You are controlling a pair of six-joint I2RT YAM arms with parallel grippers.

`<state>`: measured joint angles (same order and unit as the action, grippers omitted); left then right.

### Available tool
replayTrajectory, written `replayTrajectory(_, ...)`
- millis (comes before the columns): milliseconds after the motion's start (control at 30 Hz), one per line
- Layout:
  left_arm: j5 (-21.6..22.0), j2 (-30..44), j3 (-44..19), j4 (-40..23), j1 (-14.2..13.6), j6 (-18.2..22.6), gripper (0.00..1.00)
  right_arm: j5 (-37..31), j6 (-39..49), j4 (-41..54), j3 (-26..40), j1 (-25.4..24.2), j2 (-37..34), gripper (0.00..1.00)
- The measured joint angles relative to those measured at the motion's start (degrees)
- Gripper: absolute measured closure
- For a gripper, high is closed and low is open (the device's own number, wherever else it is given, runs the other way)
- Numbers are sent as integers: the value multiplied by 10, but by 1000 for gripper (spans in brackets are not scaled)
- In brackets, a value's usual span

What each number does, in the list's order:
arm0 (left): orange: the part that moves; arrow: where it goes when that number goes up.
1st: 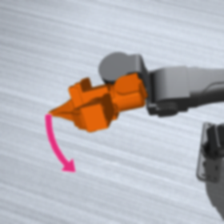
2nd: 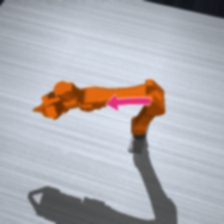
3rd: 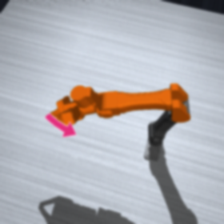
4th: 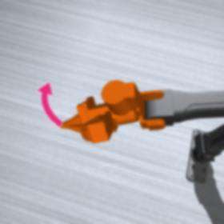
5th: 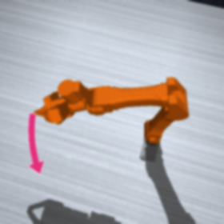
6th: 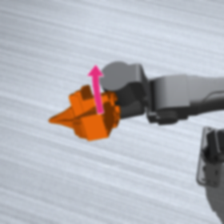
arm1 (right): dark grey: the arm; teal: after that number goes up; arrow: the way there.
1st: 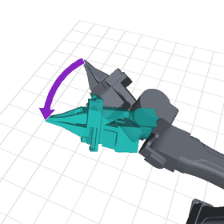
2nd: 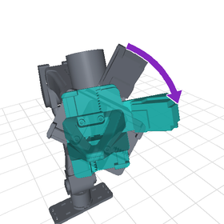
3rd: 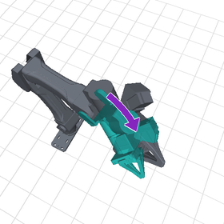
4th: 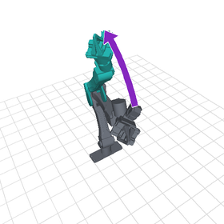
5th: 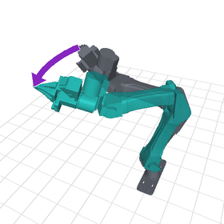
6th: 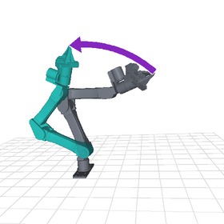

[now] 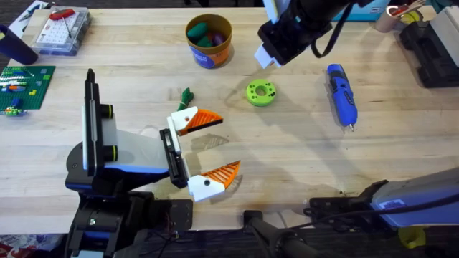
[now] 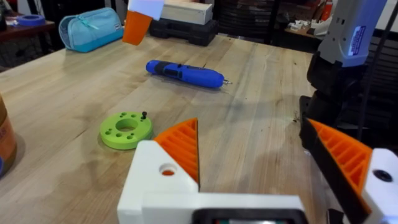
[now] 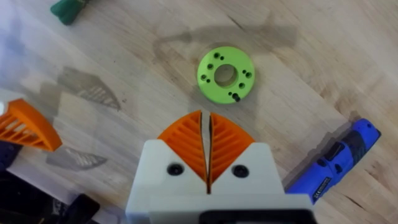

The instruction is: Pick up the gripper from the table and insert it into the empty holder that is missing its gripper. Then pick up a screw, insert it into the mounting hole, and use the screwdriver to tighten it. Finally, clean up the table by picking up the vegetable and placing it into the bucket.

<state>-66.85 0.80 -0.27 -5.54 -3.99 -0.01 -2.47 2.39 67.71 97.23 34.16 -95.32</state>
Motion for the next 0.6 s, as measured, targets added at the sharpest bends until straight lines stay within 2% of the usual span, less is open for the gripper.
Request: replayTrajectory(600,2,0,0,-8,0,0,11,2,12,36,5,8,-1,998)
